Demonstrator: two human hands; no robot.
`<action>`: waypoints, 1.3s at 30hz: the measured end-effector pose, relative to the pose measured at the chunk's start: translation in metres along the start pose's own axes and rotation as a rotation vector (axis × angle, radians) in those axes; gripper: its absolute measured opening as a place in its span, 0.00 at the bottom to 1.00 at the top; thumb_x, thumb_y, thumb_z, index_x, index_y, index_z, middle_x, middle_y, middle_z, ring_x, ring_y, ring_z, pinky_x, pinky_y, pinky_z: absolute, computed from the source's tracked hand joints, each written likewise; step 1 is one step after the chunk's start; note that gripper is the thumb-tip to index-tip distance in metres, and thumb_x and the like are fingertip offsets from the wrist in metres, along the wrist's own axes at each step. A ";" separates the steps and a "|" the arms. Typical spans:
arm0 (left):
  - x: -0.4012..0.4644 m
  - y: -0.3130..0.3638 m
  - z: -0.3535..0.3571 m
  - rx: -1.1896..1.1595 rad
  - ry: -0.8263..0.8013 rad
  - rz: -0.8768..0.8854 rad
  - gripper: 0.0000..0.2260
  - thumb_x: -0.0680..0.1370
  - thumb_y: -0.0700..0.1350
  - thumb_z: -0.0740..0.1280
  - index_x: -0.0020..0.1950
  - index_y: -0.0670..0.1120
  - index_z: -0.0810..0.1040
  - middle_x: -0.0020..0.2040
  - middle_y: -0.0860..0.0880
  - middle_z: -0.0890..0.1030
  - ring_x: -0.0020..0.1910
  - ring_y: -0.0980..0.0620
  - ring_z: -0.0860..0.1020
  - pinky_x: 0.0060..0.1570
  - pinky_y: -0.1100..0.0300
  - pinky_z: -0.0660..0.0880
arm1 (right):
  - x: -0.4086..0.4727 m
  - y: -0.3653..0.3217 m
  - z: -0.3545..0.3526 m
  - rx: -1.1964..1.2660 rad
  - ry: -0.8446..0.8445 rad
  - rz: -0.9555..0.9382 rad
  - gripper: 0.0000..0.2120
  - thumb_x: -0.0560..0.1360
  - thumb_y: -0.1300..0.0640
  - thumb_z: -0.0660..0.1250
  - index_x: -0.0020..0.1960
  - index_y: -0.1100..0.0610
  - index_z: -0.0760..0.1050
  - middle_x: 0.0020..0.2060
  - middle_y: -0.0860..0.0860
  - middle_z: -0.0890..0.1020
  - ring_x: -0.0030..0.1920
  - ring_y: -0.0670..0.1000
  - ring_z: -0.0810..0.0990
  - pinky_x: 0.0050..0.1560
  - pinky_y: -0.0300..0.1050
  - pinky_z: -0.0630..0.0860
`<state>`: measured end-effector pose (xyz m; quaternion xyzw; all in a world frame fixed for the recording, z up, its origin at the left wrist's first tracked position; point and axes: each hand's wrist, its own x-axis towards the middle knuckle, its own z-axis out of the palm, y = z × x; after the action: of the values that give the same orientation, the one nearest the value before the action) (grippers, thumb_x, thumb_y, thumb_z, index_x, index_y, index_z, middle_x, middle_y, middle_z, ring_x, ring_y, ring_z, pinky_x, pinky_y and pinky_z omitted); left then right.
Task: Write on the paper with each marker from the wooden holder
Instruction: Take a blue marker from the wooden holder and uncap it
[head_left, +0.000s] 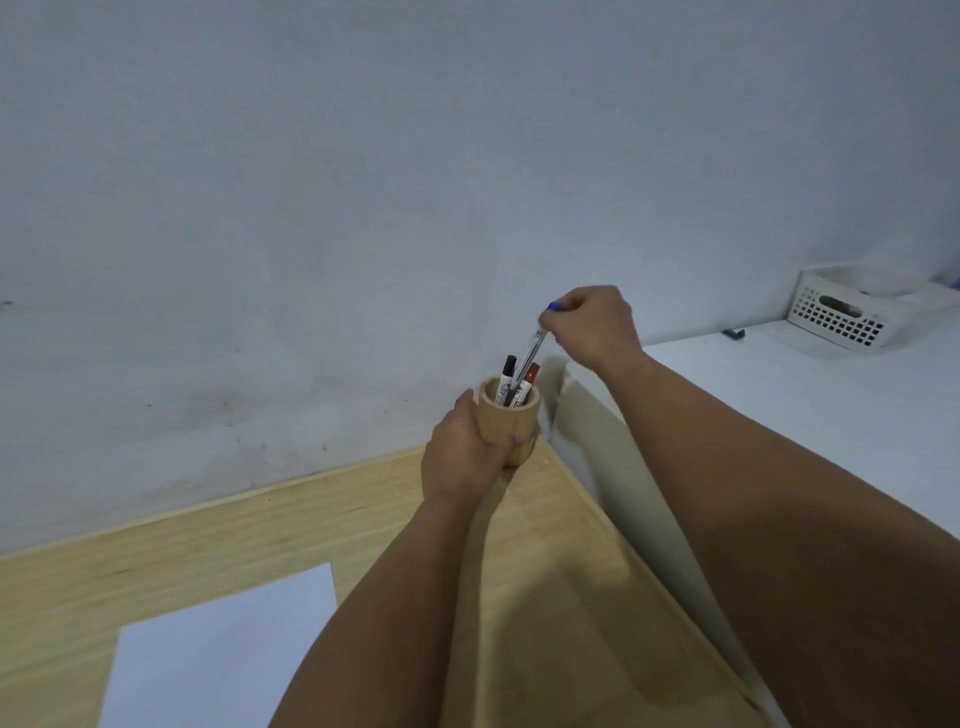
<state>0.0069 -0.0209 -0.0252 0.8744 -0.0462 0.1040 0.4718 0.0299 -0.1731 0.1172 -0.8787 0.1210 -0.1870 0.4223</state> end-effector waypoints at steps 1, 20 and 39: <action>-0.003 0.004 -0.008 0.021 0.000 -0.014 0.32 0.74 0.55 0.75 0.76 0.49 0.70 0.66 0.48 0.82 0.65 0.45 0.80 0.60 0.48 0.78 | -0.003 -0.009 -0.009 0.049 0.052 -0.019 0.01 0.74 0.58 0.74 0.43 0.55 0.85 0.36 0.50 0.83 0.43 0.54 0.83 0.44 0.43 0.75; -0.141 0.020 -0.257 -0.031 0.040 -0.059 0.26 0.82 0.65 0.58 0.47 0.43 0.80 0.39 0.46 0.85 0.35 0.48 0.83 0.48 0.44 0.84 | -0.228 -0.095 0.035 0.451 -0.739 -0.034 0.14 0.76 0.63 0.78 0.61 0.61 0.85 0.48 0.61 0.88 0.40 0.48 0.89 0.39 0.43 0.78; -0.177 -0.039 -0.385 0.223 0.121 -0.134 0.18 0.85 0.55 0.59 0.43 0.46 0.76 0.42 0.45 0.79 0.38 0.44 0.78 0.46 0.47 0.83 | -0.252 -0.061 0.062 0.456 -0.495 -0.044 0.06 0.82 0.58 0.74 0.53 0.61 0.85 0.41 0.56 0.87 0.28 0.48 0.79 0.28 0.39 0.74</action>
<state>-0.2119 0.3188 0.1088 0.9146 0.0529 0.1294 0.3794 -0.1669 0.0013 0.0727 -0.7828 -0.0494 0.0009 0.6204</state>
